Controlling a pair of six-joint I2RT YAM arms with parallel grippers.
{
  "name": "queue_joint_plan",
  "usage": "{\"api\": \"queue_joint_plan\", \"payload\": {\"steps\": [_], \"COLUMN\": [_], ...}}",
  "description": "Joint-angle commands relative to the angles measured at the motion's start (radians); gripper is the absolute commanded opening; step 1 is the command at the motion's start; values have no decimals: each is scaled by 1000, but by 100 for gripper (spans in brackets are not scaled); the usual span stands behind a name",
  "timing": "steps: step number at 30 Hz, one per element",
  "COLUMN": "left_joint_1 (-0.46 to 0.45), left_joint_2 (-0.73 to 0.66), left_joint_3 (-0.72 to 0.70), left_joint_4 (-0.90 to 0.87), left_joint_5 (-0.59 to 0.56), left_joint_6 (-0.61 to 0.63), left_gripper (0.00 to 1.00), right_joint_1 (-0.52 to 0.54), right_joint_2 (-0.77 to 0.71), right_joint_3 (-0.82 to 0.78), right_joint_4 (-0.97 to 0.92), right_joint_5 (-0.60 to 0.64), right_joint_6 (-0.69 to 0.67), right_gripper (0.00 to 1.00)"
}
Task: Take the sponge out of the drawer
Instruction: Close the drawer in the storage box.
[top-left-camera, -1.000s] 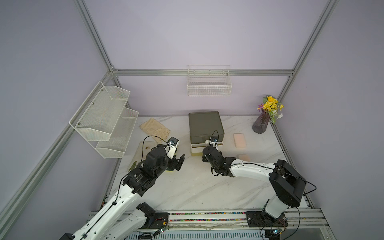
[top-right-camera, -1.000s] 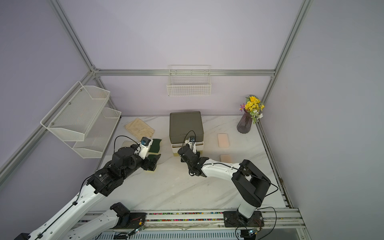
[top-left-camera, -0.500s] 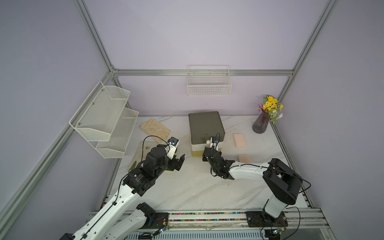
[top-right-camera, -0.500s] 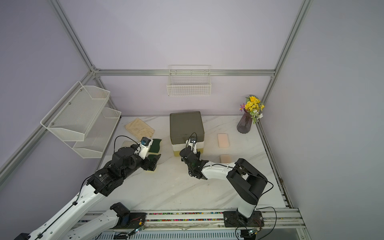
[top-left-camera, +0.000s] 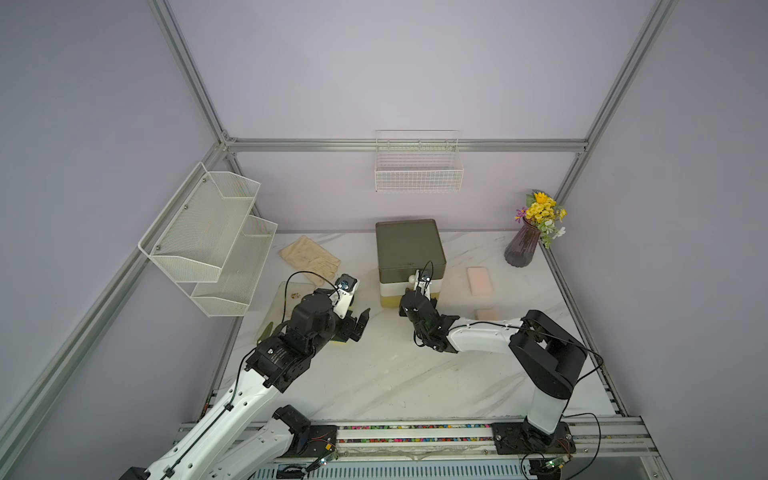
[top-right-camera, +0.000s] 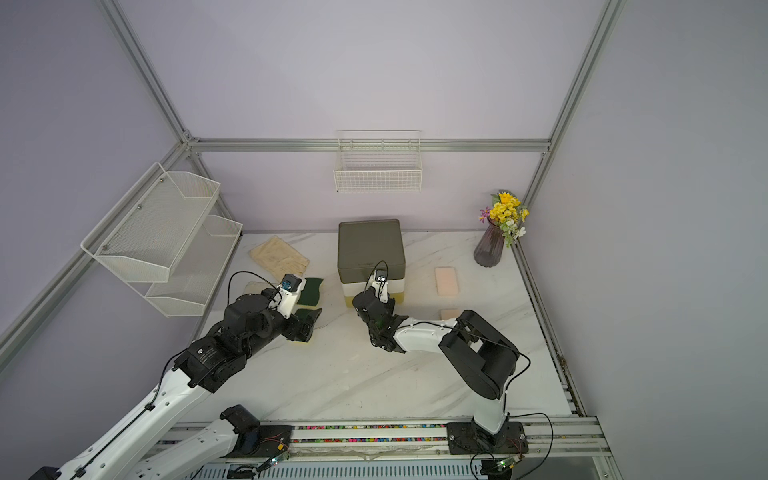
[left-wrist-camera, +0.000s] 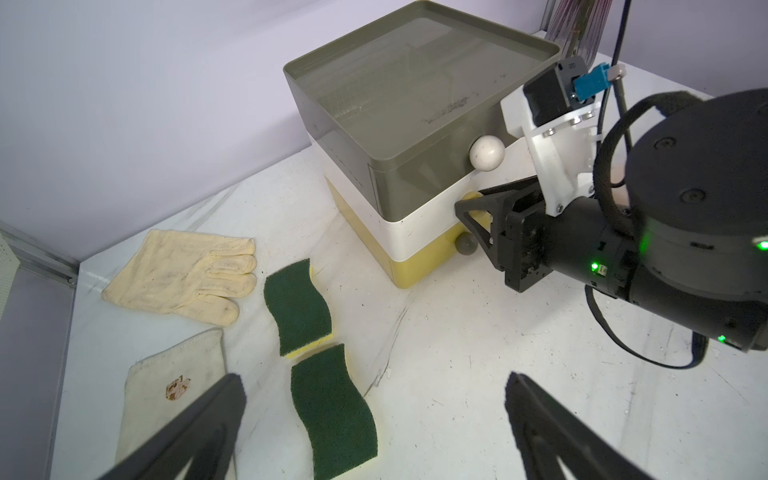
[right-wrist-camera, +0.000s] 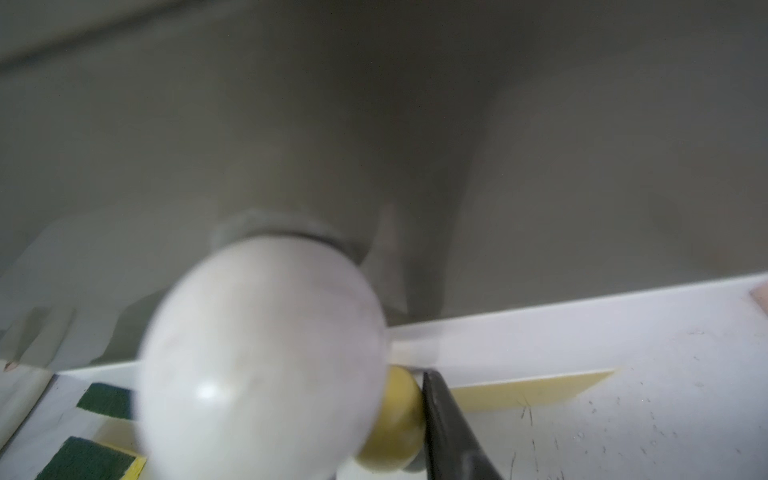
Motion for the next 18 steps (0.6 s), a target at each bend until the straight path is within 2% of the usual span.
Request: {"api": "queue_joint_plan", "payload": {"steps": [1,8,14,18], "left_joint_1": [5,7,8,7], "left_joint_2": [-17,-18,-16,-13], "left_joint_3": [-5,-4,-4,-5], "left_joint_4": [40,39,39,40], "left_joint_5": [7,5,4,-1], "left_joint_6": [-17,-17,-18,-23], "left_gripper": [100,100,100,100], "right_joint_1": [-59,-61,-61,-59], "right_joint_2": [81,105,54,-5], "right_joint_3": [43,65,25,-5], "right_joint_4": [26,22,11,-7], "right_joint_5": [-63,-77,-103,-114], "right_joint_6": [6,14,43,50], "right_gripper": [27,33,52,62]}}
